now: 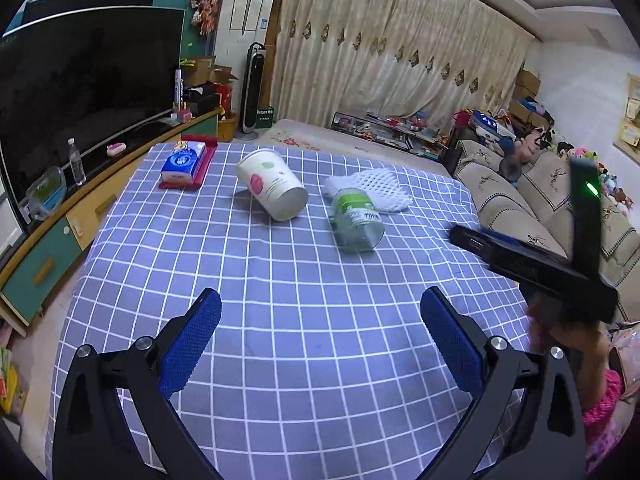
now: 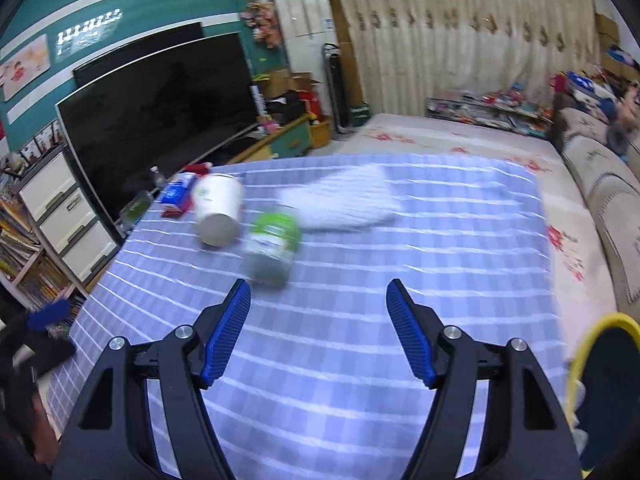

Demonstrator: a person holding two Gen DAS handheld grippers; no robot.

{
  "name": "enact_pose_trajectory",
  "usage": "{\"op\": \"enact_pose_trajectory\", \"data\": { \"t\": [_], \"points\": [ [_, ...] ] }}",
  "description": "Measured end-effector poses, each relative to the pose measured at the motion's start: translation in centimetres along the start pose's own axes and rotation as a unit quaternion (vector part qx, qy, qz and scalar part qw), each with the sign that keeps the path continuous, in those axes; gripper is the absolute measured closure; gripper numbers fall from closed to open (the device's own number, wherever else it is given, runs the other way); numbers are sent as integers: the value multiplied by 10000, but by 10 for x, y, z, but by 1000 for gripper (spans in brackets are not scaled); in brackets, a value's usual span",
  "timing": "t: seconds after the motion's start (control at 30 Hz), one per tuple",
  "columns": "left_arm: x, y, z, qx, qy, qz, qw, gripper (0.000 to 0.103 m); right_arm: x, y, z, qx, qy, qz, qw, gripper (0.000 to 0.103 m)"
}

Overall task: Collect trash
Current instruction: 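Move the open right tool toward the green-lidded jar, then grasp the green-lidded jar with the right tool and lift it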

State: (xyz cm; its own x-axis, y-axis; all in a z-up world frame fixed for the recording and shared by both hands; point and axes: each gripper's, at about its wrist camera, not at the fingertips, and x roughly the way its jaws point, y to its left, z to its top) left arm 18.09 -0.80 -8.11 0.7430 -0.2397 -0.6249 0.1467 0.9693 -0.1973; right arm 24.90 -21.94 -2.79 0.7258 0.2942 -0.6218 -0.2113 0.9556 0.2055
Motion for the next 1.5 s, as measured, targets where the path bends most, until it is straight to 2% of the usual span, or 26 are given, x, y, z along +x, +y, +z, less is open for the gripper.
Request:
{"op": "enact_pose_trajectory", "data": {
  "t": [0.17,0.5,0.6,0.63,0.87,1.07,1.2,1.33,1.5],
  "points": [
    [3,0,-4,-6,52,-104,9999,5,55,38,14,-86,247,-120,9996,33],
    [9,18,-13,-214,149,-261,9993,5,126,43,20,-8,918,-399,9950,34],
    [11,17,-16,-210,176,-269,9993,5,132,44,20,-60,940,-512,9942,55],
    [11,17,-17,-207,188,-271,9992,5,132,43,20,-39,955,-498,9942,55],
    [18,12,-21,-184,298,-279,9990,5,92,42,18,-105,714,-304,9969,56],
    [19,-1,-22,-72,284,-342,9990,5,34,16,5,88,415,-276,9987,56],
    [22,-13,-22,5,311,-421,9986,5,-5,-21,-8,344,171,-536,9978,56],
    [28,-26,-21,93,405,-465,9981,5,-49,-84,-30,788,16,-1068,9911,56],
    [38,-45,-19,193,480,-510,9974,5,-92,-172,-62,1420,8,-1928,9709,56]
  ]
}}
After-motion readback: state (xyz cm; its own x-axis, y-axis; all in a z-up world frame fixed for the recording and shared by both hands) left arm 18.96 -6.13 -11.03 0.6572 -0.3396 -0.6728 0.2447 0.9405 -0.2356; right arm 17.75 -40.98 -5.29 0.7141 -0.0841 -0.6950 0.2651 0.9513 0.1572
